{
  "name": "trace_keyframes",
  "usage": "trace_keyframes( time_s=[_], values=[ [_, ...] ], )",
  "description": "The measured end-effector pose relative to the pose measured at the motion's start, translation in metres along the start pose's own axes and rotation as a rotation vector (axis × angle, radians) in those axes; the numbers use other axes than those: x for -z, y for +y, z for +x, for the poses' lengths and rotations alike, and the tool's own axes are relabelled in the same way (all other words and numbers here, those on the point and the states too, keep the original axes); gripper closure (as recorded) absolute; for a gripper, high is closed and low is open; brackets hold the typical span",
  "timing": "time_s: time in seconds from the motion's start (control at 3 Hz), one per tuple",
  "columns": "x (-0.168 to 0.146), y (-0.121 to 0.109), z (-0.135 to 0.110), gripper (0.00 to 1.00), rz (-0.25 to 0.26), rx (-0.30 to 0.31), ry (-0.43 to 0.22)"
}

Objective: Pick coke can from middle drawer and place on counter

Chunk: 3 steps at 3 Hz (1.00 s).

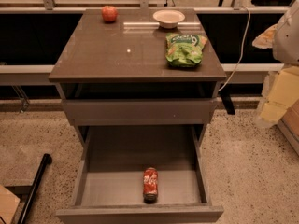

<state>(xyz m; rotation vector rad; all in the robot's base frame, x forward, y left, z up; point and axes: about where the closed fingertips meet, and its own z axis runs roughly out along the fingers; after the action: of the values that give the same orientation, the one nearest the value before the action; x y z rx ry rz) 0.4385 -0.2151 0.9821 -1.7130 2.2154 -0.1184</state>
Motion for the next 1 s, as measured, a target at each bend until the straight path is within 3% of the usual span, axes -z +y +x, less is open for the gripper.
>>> trace_keyframes(
  time_s=[0.33, 0.67, 1.0],
  values=[
    [0.0, 0.0, 0.0, 0.0, 0.0, 0.0, 0.0],
    [-0.013, -0.001, -0.002, 0.0, -0.005, -0.079, -0.01],
    [-0.042, -0.001, -0.008, 0.0, -0.022, -0.203, -0.005]
  ],
)
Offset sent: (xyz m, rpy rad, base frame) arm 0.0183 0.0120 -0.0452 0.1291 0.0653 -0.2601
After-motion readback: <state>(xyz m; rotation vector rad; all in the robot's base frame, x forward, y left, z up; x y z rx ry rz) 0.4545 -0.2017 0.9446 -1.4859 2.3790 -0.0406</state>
